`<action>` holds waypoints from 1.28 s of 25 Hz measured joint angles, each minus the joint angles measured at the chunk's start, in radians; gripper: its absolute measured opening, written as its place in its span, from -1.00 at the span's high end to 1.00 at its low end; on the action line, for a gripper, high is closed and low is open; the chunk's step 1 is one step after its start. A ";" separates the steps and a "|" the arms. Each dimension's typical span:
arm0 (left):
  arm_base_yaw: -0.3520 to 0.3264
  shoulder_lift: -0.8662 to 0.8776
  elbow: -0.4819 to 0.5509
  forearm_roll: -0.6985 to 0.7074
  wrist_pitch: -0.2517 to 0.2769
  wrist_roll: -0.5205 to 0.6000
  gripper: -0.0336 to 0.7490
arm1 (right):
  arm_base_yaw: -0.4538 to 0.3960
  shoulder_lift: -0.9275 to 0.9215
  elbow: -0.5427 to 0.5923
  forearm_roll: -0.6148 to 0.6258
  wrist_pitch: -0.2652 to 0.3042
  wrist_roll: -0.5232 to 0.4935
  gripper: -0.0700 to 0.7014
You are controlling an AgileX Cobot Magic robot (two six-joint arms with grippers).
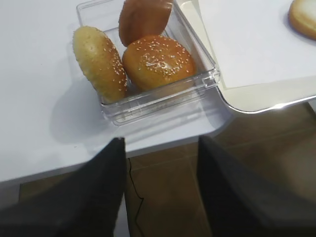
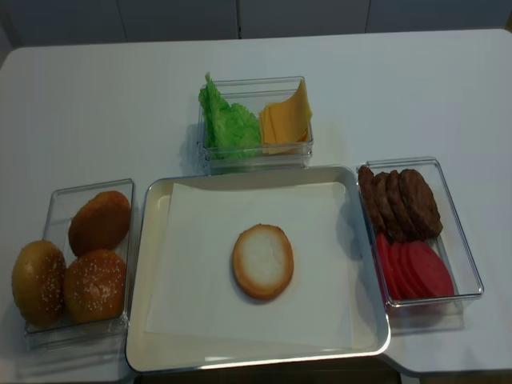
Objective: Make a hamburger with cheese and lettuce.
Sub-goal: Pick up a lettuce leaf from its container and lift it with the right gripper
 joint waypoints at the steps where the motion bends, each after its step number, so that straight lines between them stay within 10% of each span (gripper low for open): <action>1: 0.000 0.000 0.000 0.000 0.000 0.000 0.01 | 0.000 0.000 0.000 0.000 0.000 0.000 -0.79; 32: 0.000 0.000 0.000 0.000 0.000 0.000 0.01 | 0.000 0.131 -0.067 0.108 0.043 0.000 -0.79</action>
